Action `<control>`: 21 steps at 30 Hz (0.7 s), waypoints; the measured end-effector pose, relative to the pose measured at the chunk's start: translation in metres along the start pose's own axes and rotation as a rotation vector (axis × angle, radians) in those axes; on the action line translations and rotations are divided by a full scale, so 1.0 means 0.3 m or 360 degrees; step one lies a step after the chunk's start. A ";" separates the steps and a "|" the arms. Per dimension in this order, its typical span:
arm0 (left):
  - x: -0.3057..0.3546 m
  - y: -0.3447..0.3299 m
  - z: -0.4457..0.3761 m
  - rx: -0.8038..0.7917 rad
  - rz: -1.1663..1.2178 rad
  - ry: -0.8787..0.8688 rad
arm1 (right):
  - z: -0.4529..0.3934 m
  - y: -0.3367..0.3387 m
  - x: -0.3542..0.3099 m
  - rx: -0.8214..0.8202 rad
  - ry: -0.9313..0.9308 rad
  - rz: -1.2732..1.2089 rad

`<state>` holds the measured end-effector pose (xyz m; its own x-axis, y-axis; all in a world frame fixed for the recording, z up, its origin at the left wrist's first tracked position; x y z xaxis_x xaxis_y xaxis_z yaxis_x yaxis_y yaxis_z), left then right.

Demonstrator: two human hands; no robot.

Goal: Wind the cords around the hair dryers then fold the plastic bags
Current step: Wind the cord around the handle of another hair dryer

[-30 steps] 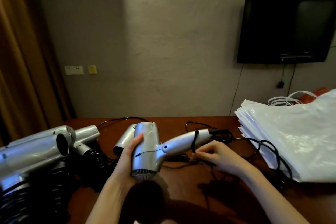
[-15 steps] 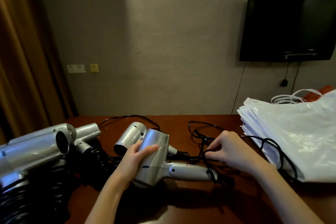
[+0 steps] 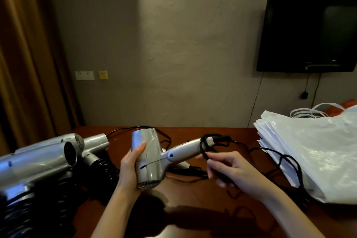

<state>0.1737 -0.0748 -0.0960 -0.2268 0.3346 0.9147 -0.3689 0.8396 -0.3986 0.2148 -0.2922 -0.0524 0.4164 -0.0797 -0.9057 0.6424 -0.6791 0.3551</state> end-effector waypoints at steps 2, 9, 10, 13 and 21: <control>-0.008 -0.012 -0.007 -0.0077 0.0090 0.0020 | 0.005 0.001 0.021 -0.0042 -0.0041 -0.0060; -0.055 -0.036 -0.022 -0.0163 0.0218 0.0124 | -0.004 -0.029 0.097 -0.0139 -0.0208 -0.0108; -0.068 -0.045 -0.015 -0.0191 0.0196 0.0178 | 0.000 -0.030 0.105 -0.0154 -0.0240 -0.0071; -0.096 -0.060 0.002 -0.0280 0.0126 0.0331 | 0.028 -0.011 0.119 -0.0172 -0.0358 0.0120; -0.121 -0.047 0.019 -0.0433 -0.0223 0.0481 | 0.034 0.112 0.165 -0.0042 -0.0444 0.0533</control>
<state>0.1819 -0.1013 -0.1240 0.0976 0.2856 0.9534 -0.1171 0.9546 -0.2740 0.2505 -0.3264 -0.0875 0.4170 -0.4891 -0.7661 0.5194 -0.5635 0.6424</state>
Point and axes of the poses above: each hand's wrist, its own z-axis away from the middle knuckle, its own y-axis out of the back of the hand, x = y × z, the point moved 10 cm from there along -z, towards the middle knuckle, and after that the axes turned 2 degrees about -x, right-handed, at the moved point
